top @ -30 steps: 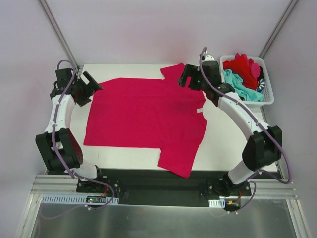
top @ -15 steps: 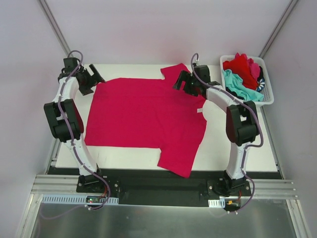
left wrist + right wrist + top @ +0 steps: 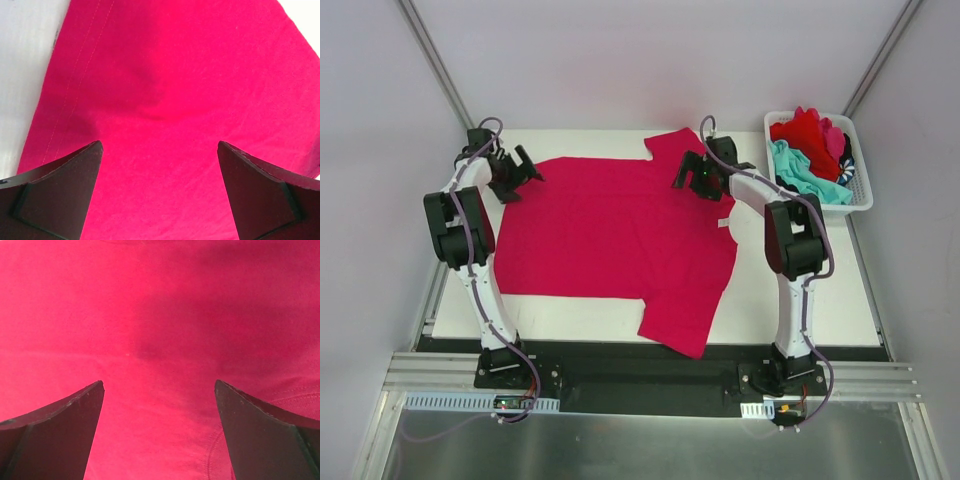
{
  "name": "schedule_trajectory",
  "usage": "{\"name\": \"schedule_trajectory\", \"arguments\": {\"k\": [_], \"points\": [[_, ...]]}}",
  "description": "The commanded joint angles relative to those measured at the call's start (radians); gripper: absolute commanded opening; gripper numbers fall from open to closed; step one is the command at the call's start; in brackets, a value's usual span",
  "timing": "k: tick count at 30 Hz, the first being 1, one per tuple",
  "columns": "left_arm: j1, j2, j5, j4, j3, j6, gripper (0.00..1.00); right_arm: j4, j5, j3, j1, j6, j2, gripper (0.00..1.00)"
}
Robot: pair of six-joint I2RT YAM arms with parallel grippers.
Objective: Fold and stack the t-shirts
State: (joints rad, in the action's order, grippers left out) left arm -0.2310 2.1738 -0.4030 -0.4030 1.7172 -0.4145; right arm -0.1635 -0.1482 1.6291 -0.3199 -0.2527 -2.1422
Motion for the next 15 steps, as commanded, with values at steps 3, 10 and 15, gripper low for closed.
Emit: {"name": "schedule_trajectory", "arguments": {"k": [3, 10, 15], "points": [[0.009, 0.024, -0.017, 0.001, 0.084, -0.003, 0.99, -0.051, 0.027, 0.043, 0.016, 0.010, -0.022, 0.96], [0.009, 0.046, -0.011, 0.001, 0.076, -0.009, 0.99, -0.076, 0.032, 0.032, 0.022, 0.035, -0.033, 0.96], [0.010, 0.050, -0.002, 0.001, 0.068, -0.001, 0.99, -0.100, 0.035, 0.026, 0.035, 0.049, -0.042, 0.96]]}}
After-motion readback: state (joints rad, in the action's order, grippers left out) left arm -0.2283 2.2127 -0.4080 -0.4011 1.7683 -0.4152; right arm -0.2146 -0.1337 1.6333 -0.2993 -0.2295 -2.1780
